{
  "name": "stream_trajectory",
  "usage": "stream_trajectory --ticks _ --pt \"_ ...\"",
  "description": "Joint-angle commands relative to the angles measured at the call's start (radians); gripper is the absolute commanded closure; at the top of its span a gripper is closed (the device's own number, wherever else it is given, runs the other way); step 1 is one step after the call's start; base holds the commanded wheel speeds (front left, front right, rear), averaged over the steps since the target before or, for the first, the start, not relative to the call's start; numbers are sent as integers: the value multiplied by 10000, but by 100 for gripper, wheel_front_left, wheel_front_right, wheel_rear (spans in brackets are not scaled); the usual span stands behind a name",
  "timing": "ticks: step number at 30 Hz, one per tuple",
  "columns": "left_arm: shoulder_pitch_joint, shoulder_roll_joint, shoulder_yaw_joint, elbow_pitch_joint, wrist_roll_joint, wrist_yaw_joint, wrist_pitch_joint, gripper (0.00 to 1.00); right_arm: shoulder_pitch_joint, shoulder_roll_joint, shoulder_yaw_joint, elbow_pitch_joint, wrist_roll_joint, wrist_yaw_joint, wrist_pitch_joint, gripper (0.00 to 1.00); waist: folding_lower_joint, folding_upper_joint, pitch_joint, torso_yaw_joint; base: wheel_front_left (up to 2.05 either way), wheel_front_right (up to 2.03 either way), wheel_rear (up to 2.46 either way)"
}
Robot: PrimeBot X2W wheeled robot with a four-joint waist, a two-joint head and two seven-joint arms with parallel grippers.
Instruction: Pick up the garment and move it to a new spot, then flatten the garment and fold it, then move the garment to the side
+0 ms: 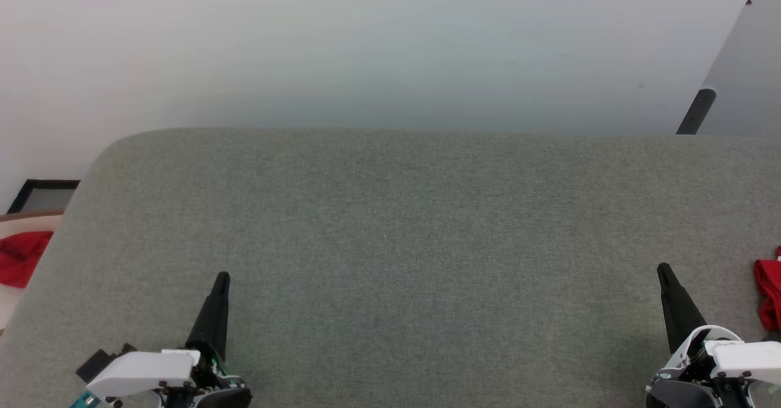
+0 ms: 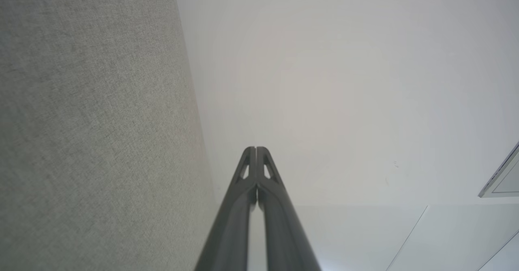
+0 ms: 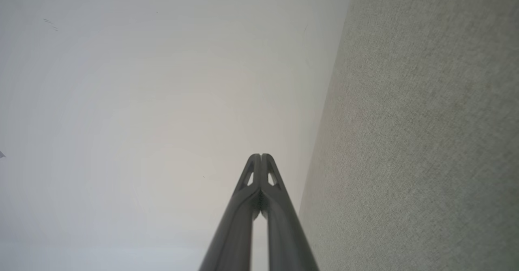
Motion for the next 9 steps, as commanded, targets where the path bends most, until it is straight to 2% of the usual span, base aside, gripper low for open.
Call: stream_trajectory --ticks 1,9 --pt "-100 -12 33 11 25 -62 32 100 -31 36 -8 4 26 -3 20 100 0 -1 0 0 0 0 0" --pt "-100 -13 34 11 26 -62 33 100 -31 36 -8 4 26 -3 22 100 0 -1 0 0 0 0 0"
